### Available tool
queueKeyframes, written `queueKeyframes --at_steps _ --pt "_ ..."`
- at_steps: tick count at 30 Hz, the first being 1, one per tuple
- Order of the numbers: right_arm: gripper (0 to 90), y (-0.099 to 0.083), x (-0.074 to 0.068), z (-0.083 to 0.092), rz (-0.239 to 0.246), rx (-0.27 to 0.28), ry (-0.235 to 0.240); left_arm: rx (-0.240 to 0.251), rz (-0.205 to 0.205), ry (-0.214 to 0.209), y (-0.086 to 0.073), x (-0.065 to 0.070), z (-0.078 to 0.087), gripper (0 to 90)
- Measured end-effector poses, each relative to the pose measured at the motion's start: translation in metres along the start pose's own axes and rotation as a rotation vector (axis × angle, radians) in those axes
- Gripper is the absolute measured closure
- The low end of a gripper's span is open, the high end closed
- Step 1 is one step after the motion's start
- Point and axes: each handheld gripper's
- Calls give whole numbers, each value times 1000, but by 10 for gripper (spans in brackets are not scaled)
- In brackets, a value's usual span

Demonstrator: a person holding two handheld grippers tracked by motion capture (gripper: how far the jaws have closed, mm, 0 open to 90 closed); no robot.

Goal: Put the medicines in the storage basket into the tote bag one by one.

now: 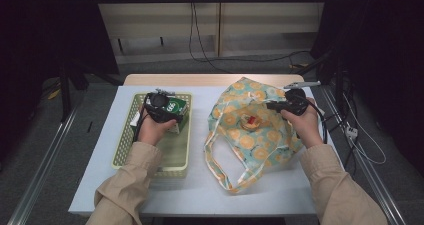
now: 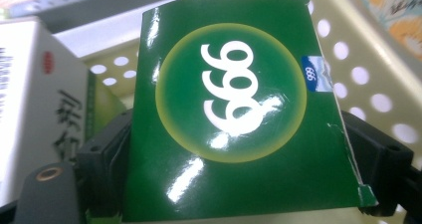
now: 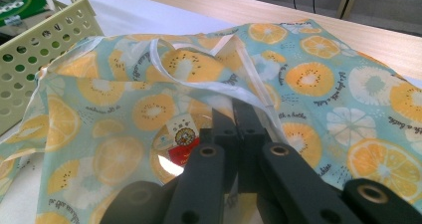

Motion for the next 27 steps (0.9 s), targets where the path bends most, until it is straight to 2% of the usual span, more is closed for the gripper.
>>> queueKeyframes --at_steps 4,6,9,14,23,27 --pt "900 1 -1 2 0 6 -1 12 0 -17 4 -2 18 157" --pt "900 2 -1 2 -1 8 0 20 -14 -26 7 -1 28 158" --pt "900 4 -2 3 -2 11 -1 48 -3 -46 13 0 44 158" --pt "900 6 -5 3 1 14 5 75 -29 -72 25 2 69 161" --pt "900 7 -5 3 1 15 6 90 -74 -134 46 19 91 166" --pt "900 7 -4 4 1 17 11 93 -113 -161 53 31 96 167"
Point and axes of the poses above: each handheld gripper's, and its own axes: z roughly backward along the jaws, y roughly out of its top, x roughly to its right, and after that the axes turned 2 degrees about x, right-handed
